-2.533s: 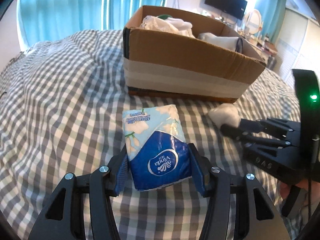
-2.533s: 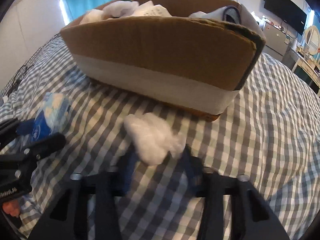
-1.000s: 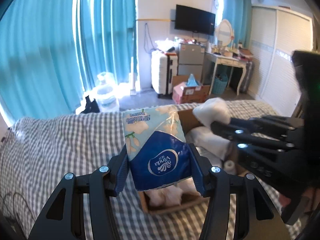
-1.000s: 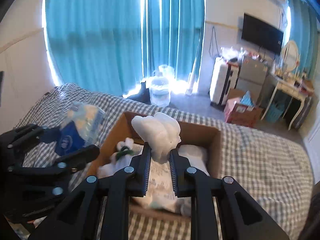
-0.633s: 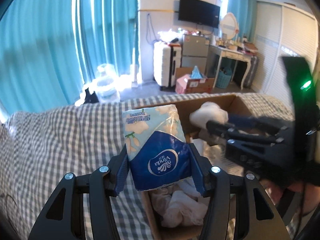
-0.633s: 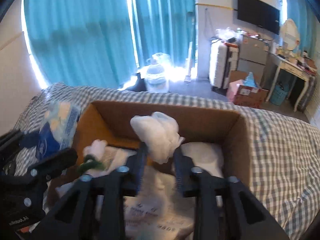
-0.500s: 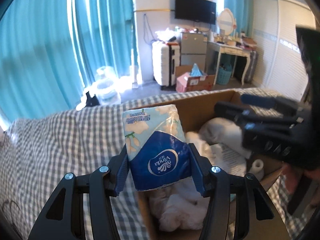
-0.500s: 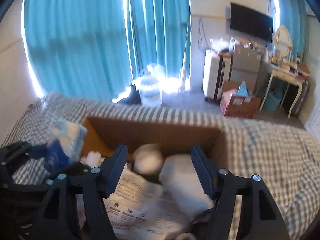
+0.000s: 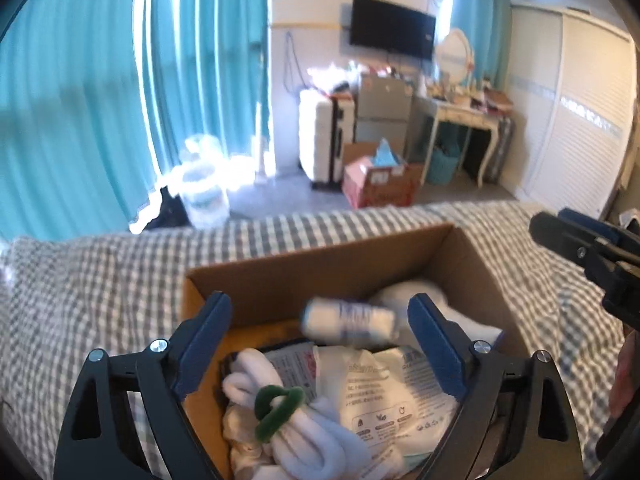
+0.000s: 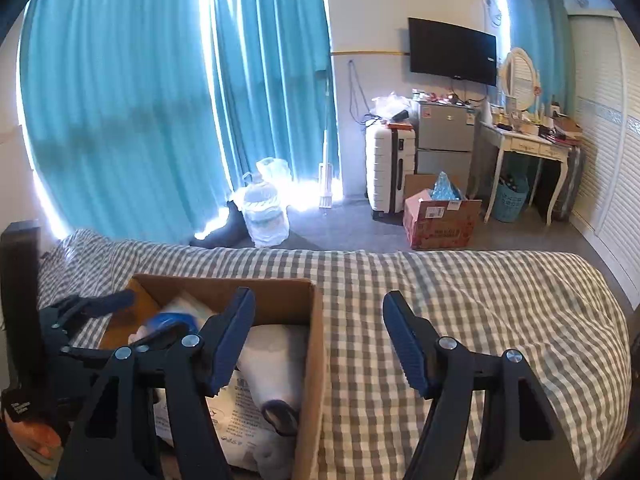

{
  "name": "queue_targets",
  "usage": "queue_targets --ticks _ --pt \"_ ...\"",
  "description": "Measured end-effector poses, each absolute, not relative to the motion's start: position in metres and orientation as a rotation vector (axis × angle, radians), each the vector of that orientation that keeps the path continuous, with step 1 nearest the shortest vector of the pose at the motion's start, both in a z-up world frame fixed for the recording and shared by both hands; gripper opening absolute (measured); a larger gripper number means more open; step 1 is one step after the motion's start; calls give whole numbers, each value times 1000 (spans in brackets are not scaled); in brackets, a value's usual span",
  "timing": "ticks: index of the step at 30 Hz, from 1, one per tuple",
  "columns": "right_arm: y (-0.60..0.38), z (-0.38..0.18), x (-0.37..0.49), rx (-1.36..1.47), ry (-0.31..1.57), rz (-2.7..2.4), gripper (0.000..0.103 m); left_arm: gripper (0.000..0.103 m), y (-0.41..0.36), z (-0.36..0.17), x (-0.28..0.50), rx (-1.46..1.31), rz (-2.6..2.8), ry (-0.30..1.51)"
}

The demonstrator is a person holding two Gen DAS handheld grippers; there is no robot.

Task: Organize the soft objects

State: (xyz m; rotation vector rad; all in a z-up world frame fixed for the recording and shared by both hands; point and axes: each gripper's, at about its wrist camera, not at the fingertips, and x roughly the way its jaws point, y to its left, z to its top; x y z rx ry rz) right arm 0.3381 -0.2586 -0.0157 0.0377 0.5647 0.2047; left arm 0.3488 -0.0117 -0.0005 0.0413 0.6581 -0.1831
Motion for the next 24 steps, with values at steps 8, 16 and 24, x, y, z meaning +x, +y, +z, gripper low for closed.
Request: queue_targets --ticks 8,16,24 --pt "-257 24 282 11 491 211 66 91 8 74 288 75 -138 515" --pt "-245 96 179 -98 364 218 86 103 27 167 176 12 -143 274" --pt "-245 126 86 -44 197 216 103 103 43 153 102 2 -60 202"
